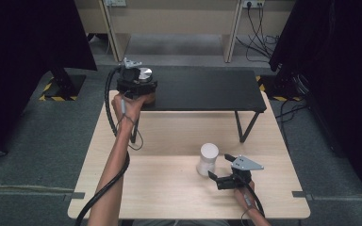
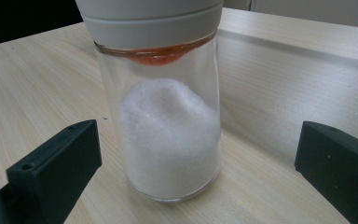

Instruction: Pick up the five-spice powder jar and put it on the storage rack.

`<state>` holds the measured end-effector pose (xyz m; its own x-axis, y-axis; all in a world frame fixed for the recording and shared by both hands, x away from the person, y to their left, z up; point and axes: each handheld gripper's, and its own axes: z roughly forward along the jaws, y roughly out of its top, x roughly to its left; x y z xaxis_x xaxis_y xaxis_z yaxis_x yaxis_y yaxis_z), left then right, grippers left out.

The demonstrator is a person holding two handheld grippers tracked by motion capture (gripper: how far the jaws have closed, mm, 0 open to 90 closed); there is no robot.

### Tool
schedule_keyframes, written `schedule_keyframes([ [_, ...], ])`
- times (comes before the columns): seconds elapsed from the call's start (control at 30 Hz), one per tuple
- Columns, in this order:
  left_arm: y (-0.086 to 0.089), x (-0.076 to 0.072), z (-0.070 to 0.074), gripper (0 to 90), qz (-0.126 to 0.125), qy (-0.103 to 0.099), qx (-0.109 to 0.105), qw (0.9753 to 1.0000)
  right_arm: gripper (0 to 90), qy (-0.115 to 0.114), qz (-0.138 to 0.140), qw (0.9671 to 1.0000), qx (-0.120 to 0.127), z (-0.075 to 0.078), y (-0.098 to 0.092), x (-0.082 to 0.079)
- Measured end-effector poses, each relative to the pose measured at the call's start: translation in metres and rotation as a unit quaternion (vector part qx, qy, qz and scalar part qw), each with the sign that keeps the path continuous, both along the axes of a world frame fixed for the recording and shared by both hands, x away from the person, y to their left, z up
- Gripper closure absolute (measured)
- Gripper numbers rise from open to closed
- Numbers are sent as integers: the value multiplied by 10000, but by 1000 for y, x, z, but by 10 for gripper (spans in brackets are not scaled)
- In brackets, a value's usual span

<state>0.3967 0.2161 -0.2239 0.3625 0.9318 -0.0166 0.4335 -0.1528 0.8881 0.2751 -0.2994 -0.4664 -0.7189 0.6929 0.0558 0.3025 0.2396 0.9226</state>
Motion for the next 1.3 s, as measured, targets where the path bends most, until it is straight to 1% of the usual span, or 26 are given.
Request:
schedule_keyframes([
  [0.13, 1, -1, -3, 302, 2, -42, -52, 10000, 5, 2, -1, 10000, -3, 0, 0, 0],
  [0.17, 3, -1, -4, 295, -14, -44, -92, 9999, 5, 4, -3, 10000, 1, 0, 0, 0],
  [0.23, 2, -1, -3, 205, 53, -20, -122, 9999, 5, 6, -7, 10000, 4, 0, 0, 0],
  [0.27, 4, -2, -3, 182, 46, -20, -149, 9999, 4, 3, -4, 10000, 4, 0, 0, 0],
  [0.37, 8, -5, -3, 147, 22, -55, -211, 9998, 4, 2, -3, 10000, -1, 0, 0, 0],
  [0.43, 11, -6, -2, 118, -10, -42, -226, 9997, 5, 4, -4, 10000, 1, 0, 0, 0],
  [0.5, 16, -8, -2, 87, -54, 9, -326, 9995, 4, -1, -3, 10000, -8, 0, 0, 0],
  [0.57, 18, -10, -2, 60, -97, 19, -324, 9994, 4, -8, -2, 10000, -18, 0, 0, 0],
  [0.67, 23, -14, -5, 24, -158, -24, -425, 9990, 5, -7, -7, 10000, -17, 0, 0, 0],
  [0.73, 24, -17, -7, 0, -148, -48, -429, 9990, 5, -6, -8, 10000, -15, 0, 0, 0],
  [0.83, 26, -21, -9, 0, -95, -49, -517, 9986, 5, -10, -8, 10000, -22, 0, 1, 0],
  [1.03, 31, -31, -14, 0, -240, -2, -701, 9973, 5, -14, -4, 10000, -20, 0, 1, 0],
  [1.1, 32, -39, -19, 0, -318, -83, -721, 9969, 5, -13, -4, 10000, -22, 0, 1, 0],
  [1.27, 33, -57, -27, 1, -330, -146, -738, 9966, 4, -14, -5, 10000, -25, 0, 1, 0],
  [1.3, 34, -61, -30, 1, -368, -152, -720, 9966, 4, -16, -7, 10000, -28, 0, 1, 0],
])
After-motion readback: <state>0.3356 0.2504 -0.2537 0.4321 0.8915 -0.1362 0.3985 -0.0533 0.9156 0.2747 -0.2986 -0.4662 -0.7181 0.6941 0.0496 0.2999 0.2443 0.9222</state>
